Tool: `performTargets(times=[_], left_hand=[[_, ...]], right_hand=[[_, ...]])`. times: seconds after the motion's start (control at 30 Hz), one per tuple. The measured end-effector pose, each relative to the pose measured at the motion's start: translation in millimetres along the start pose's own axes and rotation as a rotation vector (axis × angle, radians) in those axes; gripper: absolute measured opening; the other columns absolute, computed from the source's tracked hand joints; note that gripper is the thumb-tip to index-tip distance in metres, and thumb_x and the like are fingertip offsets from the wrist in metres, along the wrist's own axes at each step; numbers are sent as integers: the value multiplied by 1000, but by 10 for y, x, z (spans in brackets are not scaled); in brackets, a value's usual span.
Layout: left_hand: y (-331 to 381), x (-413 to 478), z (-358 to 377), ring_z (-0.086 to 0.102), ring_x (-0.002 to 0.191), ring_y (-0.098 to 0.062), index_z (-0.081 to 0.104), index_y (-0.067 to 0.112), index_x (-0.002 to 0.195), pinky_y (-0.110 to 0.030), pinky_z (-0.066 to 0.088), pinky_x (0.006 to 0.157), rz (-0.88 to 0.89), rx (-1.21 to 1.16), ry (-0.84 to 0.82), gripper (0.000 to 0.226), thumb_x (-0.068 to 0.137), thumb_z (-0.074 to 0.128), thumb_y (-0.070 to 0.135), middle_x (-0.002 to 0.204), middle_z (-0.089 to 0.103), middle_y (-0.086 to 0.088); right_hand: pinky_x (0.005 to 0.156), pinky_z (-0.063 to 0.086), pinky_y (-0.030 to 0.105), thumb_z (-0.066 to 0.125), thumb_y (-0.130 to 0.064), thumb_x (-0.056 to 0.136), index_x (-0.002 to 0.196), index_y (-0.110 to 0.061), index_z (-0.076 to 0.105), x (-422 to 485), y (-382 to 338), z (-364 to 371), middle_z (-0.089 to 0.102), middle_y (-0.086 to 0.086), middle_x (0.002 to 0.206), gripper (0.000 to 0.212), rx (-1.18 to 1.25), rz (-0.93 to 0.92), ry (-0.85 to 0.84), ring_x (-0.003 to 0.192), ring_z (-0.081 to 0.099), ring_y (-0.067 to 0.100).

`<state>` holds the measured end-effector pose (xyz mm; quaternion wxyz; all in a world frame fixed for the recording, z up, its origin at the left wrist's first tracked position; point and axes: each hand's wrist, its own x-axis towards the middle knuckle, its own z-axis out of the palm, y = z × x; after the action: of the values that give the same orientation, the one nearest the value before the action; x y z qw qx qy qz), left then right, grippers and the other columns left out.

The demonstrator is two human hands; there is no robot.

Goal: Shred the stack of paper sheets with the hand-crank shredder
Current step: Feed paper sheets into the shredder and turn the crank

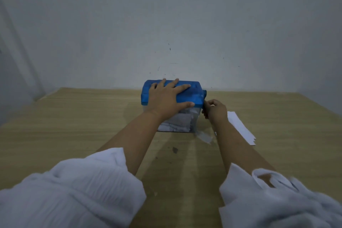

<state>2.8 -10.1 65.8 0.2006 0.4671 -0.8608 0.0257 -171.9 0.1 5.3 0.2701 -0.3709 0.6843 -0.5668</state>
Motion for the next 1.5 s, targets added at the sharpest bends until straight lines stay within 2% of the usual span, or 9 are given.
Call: performTargets(times=[0.43,0.57,0.67,0.73,0.8,0.97,1.2,1.37,1.5], left_hand=[[48,14,-3,15,143,-26,28,47,142,-47,11,114,-47,-1,-18,66,82,44,70,156,19,7],[157,-122,119,5,145,-28,13,38,149,-53,-5,114,-75,110,37,63,93,33,60,158,9,2],[284,-359,364,-15,144,-30,-8,22,149,-44,-19,111,-32,70,175,61,99,18,44,158,-12,-5],[371,-513,443,-20,142,-25,-9,16,146,-30,-25,110,71,-41,212,60,94,7,40,153,-18,-2],[483,-621,506,-16,143,-14,1,15,149,-20,-23,107,202,-116,132,55,101,18,36,153,-11,4],[865,-570,752,14,144,-10,30,20,147,-22,13,115,320,-284,-101,47,101,36,31,154,26,4],[1030,-458,1071,19,143,-12,30,19,147,-23,11,114,176,-311,-239,48,102,32,35,155,26,3],[1035,-445,1100,18,143,-11,30,22,147,-24,11,114,179,-292,-289,51,100,33,41,155,24,5],[1046,-438,1083,13,144,-11,25,24,149,-24,9,114,194,-267,-326,55,99,33,45,157,18,7]], right_hand=[[52,32,17,55,-24,93,68,-4,50,-399,69,-212,50,5,58,32,-107,-290,81,55,43,12],[52,31,23,46,-30,98,75,-2,55,-369,69,-179,51,6,61,37,-255,-310,17,58,44,15],[58,34,25,38,-31,101,88,-3,63,-388,119,-251,57,7,74,40,-238,-308,8,71,50,17],[65,34,27,39,-24,101,93,-1,67,-374,193,-423,61,8,80,36,-258,-374,115,77,54,19],[71,40,32,47,-13,97,89,1,68,-286,321,-629,67,14,84,27,-332,-450,240,80,59,27],[78,42,38,55,-13,90,97,-7,69,-228,613,-919,66,12,95,17,-581,-369,322,91,57,34],[98,31,38,55,-46,89,120,-6,55,-173,667,-1001,46,13,128,51,-781,-36,278,118,40,32],[96,34,37,65,-33,85,115,-13,59,-126,670,-1038,54,8,120,37,-631,-42,287,114,47,28],[87,44,38,71,-19,78,91,-13,69,-102,652,-1075,69,6,97,15,-415,-63,380,92,61,26]])
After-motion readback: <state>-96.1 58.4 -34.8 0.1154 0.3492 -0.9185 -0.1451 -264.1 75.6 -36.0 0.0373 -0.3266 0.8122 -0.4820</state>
